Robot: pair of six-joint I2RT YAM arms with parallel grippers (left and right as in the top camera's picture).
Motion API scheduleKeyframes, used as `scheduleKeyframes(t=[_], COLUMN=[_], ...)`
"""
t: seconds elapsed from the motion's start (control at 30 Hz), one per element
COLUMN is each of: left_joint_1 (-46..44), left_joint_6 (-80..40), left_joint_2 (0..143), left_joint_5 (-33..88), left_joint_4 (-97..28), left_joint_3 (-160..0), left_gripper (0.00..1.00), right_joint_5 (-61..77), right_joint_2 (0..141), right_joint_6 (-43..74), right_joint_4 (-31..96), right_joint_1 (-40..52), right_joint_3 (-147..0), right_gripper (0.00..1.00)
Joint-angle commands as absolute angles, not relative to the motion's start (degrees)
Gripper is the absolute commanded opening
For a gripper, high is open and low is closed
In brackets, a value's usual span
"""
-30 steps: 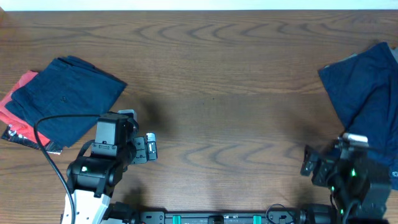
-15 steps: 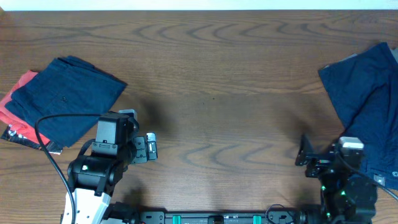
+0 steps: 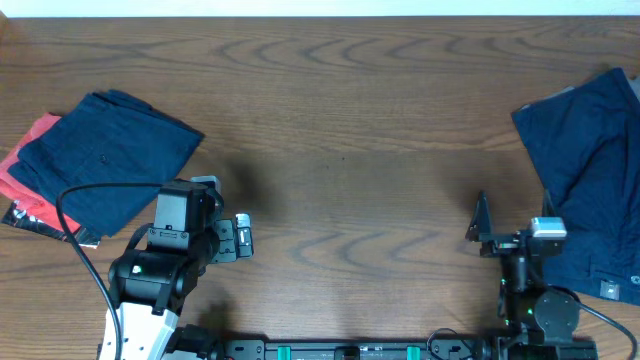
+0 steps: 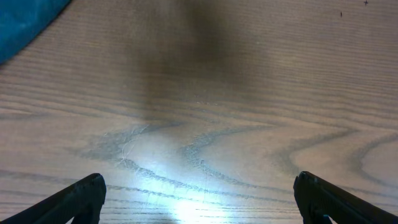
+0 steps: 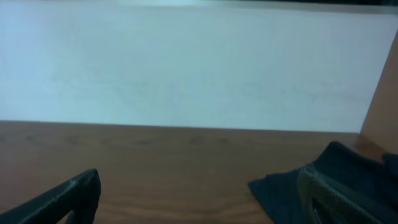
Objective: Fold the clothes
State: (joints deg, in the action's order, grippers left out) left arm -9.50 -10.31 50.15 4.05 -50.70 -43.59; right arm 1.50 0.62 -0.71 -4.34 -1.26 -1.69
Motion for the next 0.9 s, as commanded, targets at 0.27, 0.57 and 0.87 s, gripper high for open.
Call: scheduleKeyframes(t=[0.27,0.57,0.87], left_joint_1=[-9.34,-9.34,-9.34], left_joint_6=[-10.35,-10.35,-10.37], left_joint_2=[50.11,50.11,50.15], left_joint_5=[3.38,3.38,3.38], left_joint_4=[-50.68,-50.68,-50.68], left_joint_3=[-43.33,-43.33,-43.33], left_gripper=[0.98,0.98,0.98], right_joint_5=[2.07,1.89,1.91], right_joint_2=[0.27,0.3,0.3], right_joint_6=[-3.11,-2.33,-2.33], right_joint_4=[4.25,4.19,4.19], right_joint_1=[-0.67,-0.67,-0.67], right_joint_3=[-0.3,-0.32,-0.32], right_gripper=[0.99,0.99,0.99])
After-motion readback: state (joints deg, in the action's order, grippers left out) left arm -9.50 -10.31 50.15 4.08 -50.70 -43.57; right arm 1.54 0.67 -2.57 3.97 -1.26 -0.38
